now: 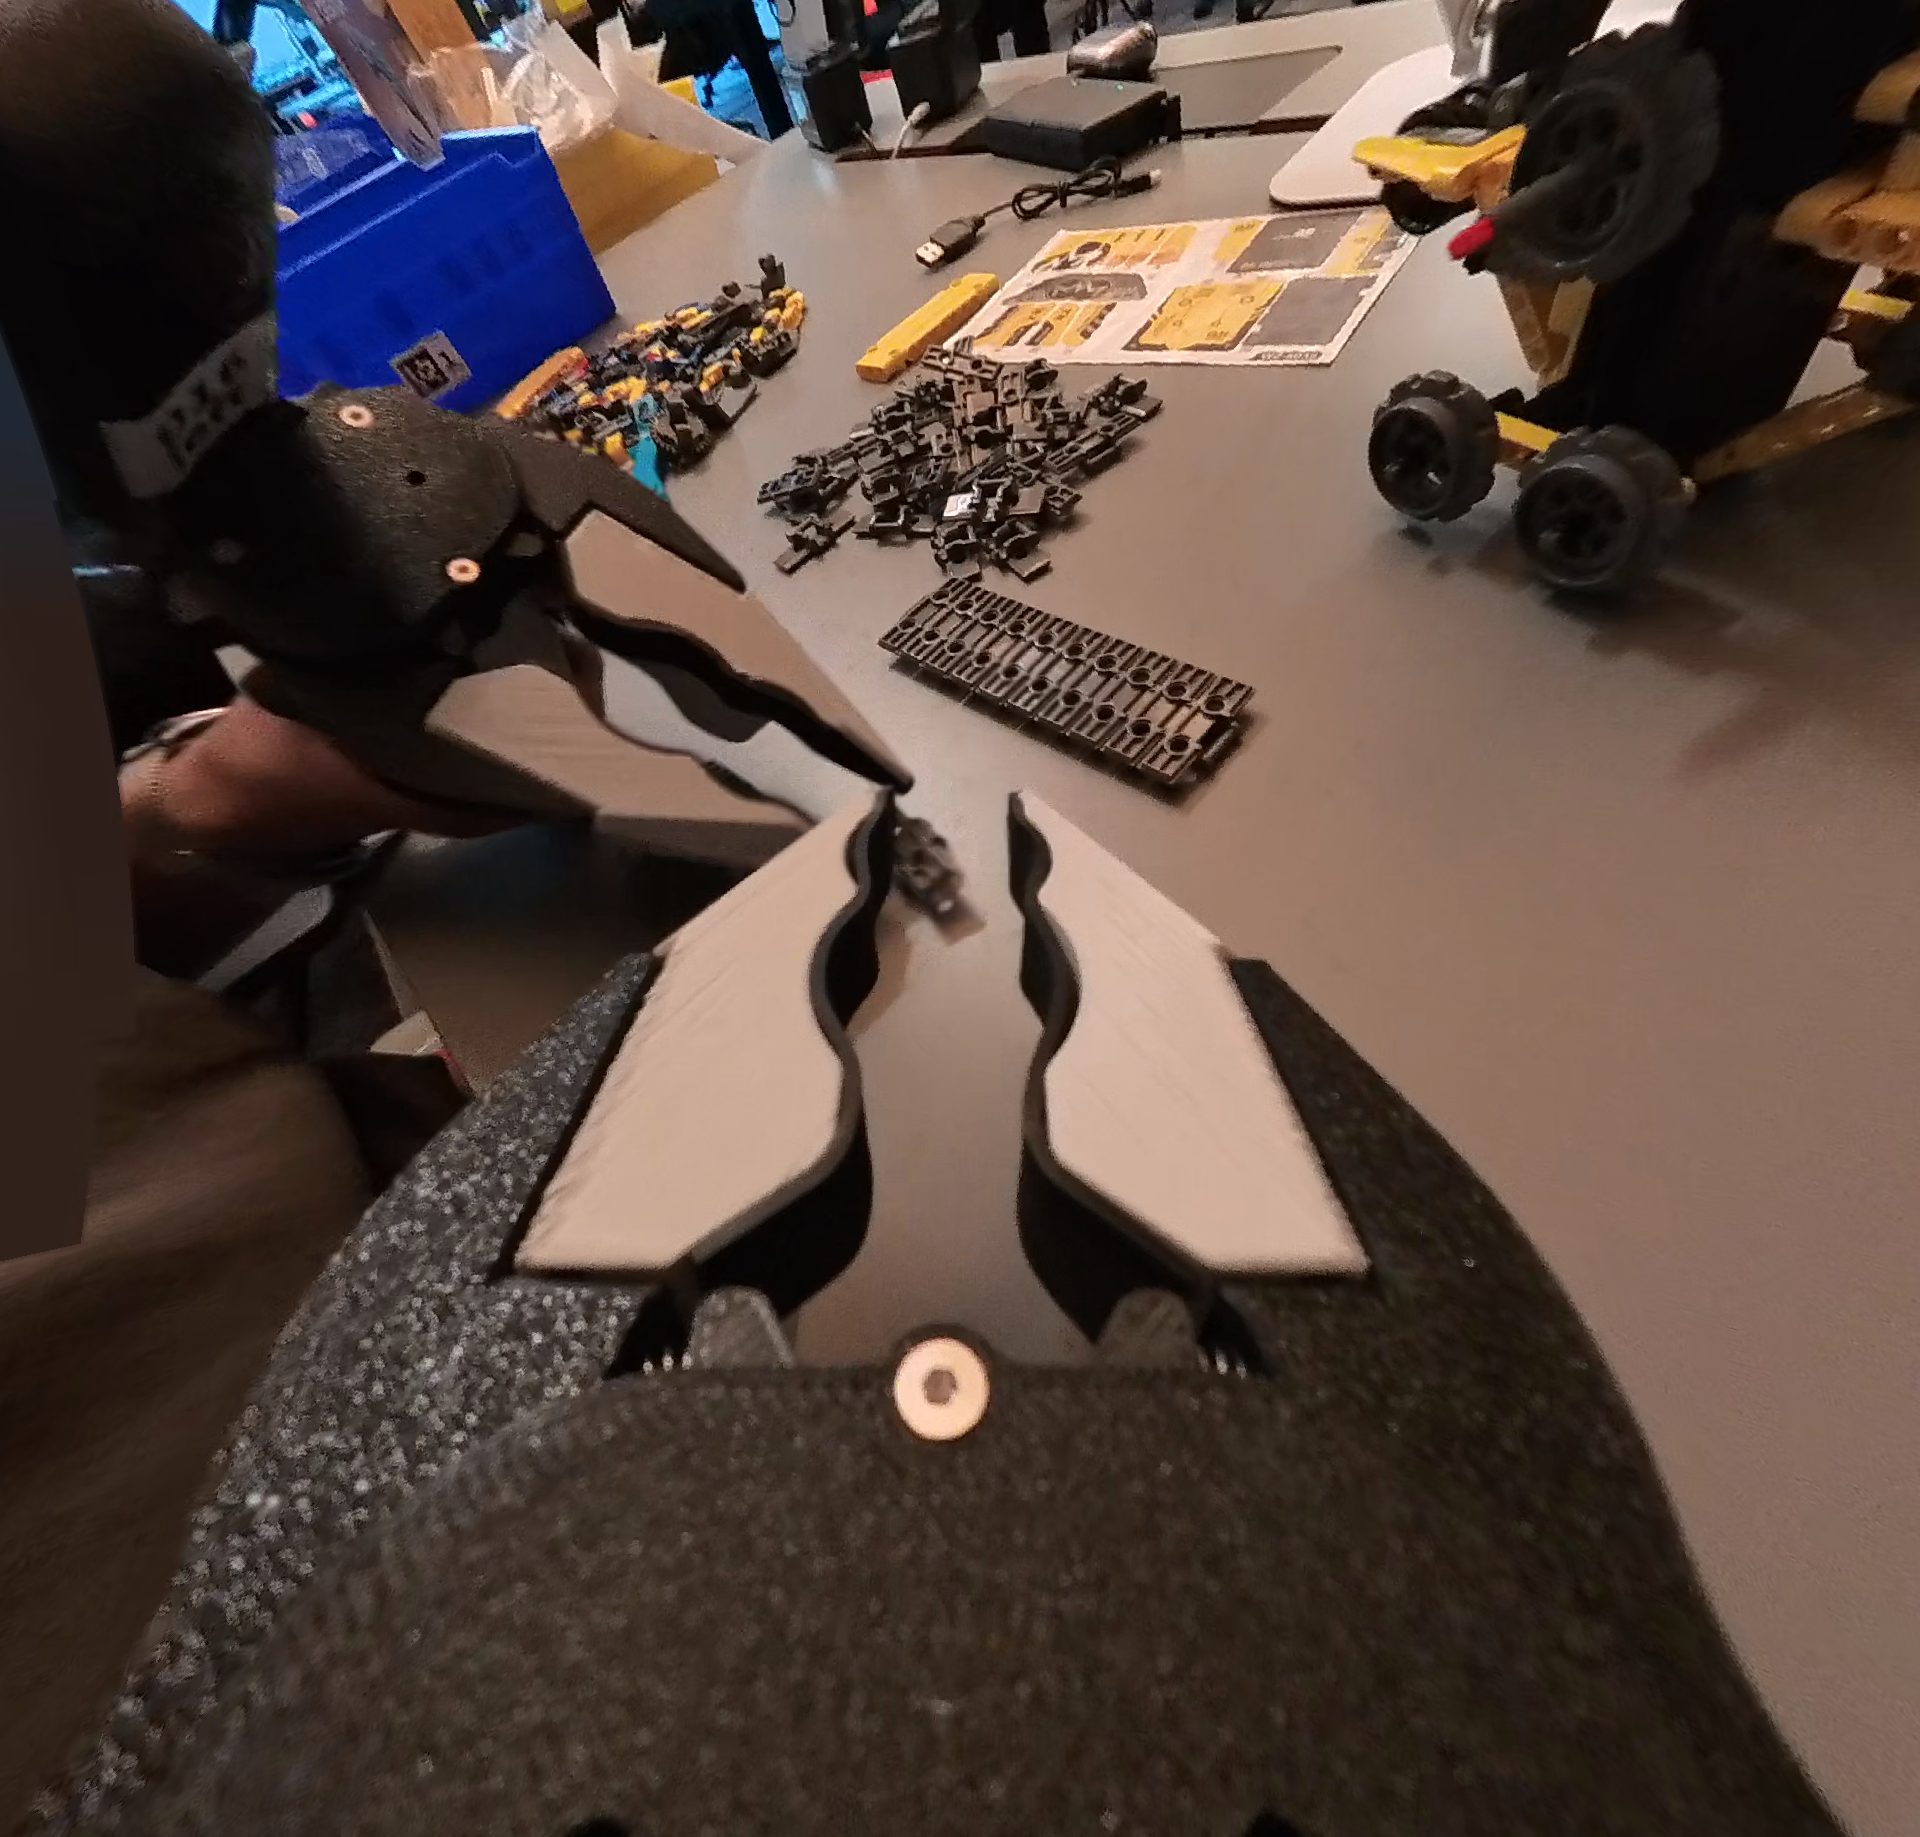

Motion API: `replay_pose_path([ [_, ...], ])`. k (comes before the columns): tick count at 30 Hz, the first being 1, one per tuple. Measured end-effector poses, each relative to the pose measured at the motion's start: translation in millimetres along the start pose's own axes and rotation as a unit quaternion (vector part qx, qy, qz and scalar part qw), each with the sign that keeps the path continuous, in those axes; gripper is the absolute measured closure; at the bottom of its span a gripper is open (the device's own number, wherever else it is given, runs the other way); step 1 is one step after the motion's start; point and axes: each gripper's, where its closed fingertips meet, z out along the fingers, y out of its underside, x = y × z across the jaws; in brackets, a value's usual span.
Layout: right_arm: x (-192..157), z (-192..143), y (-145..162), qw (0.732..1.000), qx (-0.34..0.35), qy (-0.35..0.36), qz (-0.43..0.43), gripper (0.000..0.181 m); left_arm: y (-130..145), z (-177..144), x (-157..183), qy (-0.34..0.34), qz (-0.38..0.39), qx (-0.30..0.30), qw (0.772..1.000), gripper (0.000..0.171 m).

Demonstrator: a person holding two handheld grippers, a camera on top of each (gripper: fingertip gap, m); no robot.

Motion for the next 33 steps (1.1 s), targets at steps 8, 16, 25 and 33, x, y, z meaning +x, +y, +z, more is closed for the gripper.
replay_pose_path([
  [8,-4,3,7,1.000,-0.023,0.004,-0.017,0.160,-11,-16,9,0.018,-0.039,0.033,0.999,0.137],
  [16,1,6,29,0.994,-0.080,0.063,-0.041,0.159,-4,-6,14,0.089,-0.071,0.006,0.993,0.102],
  [25,-21,25,54,0.978,-0.165,0.047,-0.119,0.145,9,-7,21,0.096,-0.068,-0.012,0.993,0.105],
  [33,16,28,46,0.964,-0.189,0.122,-0.139,0.147,3,-11,35,0.134,-0.041,-0.019,0.990,0.109],
])
